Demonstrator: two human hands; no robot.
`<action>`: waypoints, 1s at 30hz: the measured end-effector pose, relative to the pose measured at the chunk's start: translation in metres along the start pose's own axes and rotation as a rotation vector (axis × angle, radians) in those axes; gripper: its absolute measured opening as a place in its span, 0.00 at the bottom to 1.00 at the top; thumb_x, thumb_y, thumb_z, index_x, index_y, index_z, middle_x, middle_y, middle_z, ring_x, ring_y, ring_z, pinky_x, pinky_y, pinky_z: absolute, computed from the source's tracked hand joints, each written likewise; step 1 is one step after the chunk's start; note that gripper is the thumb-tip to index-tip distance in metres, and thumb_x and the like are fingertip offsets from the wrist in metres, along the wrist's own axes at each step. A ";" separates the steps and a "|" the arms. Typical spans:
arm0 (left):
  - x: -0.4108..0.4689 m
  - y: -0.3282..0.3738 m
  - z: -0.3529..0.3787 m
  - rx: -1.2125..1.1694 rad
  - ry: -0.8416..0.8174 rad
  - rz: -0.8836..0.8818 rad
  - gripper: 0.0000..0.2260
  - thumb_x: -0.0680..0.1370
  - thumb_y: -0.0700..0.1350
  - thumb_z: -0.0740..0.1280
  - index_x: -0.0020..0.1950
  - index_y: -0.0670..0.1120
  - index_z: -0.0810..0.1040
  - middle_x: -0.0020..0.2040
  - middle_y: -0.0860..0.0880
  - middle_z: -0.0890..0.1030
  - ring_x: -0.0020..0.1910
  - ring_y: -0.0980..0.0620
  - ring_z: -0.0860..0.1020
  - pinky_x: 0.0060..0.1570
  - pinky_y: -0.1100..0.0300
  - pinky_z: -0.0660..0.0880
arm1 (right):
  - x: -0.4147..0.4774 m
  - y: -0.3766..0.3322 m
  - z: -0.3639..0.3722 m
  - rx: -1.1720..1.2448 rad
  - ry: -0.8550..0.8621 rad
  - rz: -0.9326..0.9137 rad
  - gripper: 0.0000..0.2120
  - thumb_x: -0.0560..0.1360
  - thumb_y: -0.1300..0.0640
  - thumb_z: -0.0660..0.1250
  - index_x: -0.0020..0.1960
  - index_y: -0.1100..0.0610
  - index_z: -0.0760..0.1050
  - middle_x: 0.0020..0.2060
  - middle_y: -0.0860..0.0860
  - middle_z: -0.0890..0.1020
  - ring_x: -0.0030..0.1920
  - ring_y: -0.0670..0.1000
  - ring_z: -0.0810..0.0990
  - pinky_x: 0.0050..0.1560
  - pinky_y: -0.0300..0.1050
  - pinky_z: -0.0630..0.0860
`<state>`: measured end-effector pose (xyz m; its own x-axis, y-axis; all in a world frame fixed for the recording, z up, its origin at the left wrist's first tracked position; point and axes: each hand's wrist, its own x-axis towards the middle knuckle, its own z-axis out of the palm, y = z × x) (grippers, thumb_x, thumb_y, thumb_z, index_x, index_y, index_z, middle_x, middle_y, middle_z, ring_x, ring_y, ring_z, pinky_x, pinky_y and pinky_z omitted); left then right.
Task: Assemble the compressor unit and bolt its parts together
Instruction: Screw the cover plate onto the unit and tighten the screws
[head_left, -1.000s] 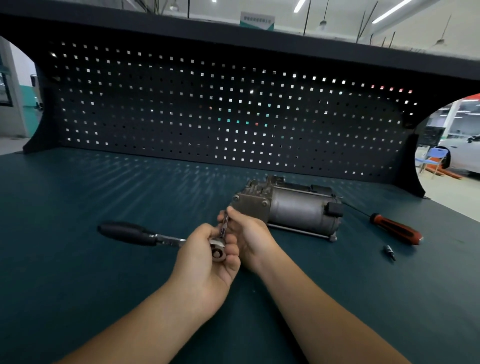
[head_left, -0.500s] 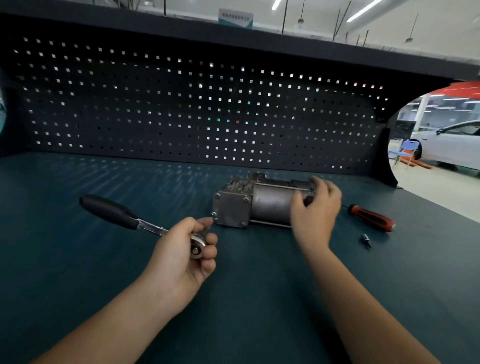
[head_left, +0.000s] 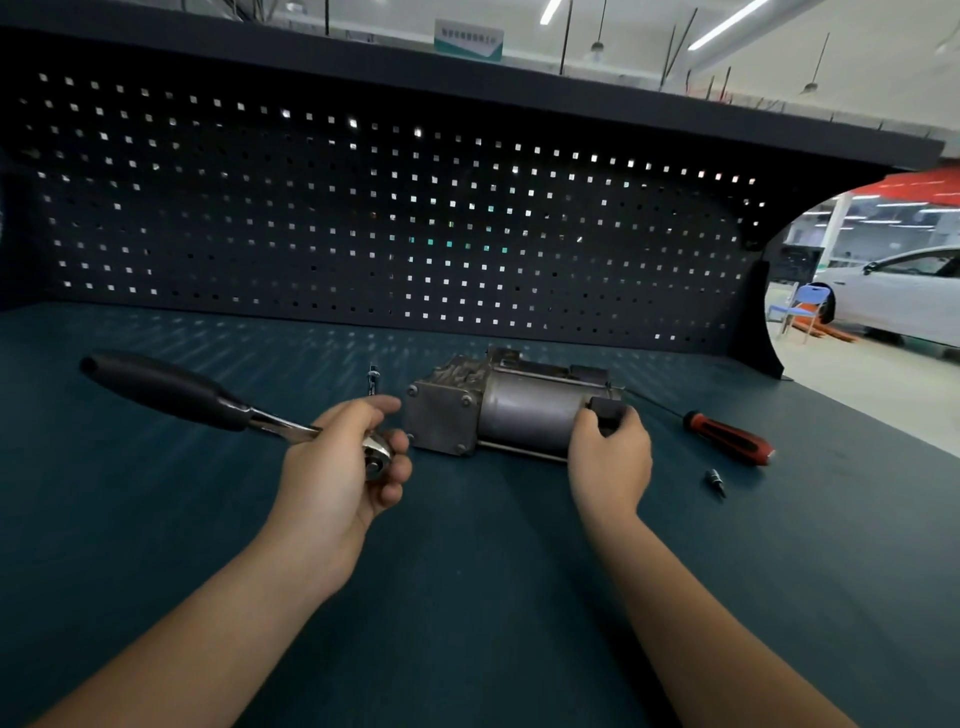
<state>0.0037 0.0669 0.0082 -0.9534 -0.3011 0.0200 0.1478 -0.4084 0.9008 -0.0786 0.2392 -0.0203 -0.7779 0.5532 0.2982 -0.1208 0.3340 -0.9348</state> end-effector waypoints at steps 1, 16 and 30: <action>0.000 0.000 0.000 0.004 -0.002 -0.005 0.08 0.78 0.39 0.57 0.45 0.45 0.76 0.23 0.52 0.73 0.19 0.57 0.68 0.18 0.69 0.63 | -0.001 -0.002 0.000 0.001 -0.003 -0.006 0.11 0.75 0.57 0.61 0.54 0.62 0.73 0.55 0.57 0.75 0.53 0.58 0.74 0.49 0.44 0.67; 0.009 0.009 -0.005 -0.124 0.122 0.120 0.08 0.78 0.39 0.58 0.44 0.46 0.75 0.24 0.51 0.72 0.19 0.58 0.69 0.20 0.70 0.64 | -0.097 -0.026 0.020 -0.063 -0.602 -0.317 0.30 0.75 0.61 0.60 0.75 0.59 0.54 0.72 0.53 0.57 0.71 0.51 0.58 0.65 0.32 0.54; 0.009 0.015 -0.020 0.023 0.069 0.206 0.07 0.76 0.38 0.56 0.47 0.44 0.73 0.20 0.49 0.71 0.17 0.55 0.63 0.19 0.69 0.60 | -0.015 0.001 0.013 0.085 -0.385 -0.049 0.25 0.76 0.59 0.62 0.72 0.58 0.62 0.69 0.50 0.64 0.69 0.49 0.63 0.66 0.38 0.58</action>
<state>0.0023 0.0406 0.0129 -0.8832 -0.4350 0.1754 0.3310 -0.3129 0.8902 -0.0751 0.2215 -0.0281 -0.9423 0.2063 0.2636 -0.2013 0.2798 -0.9387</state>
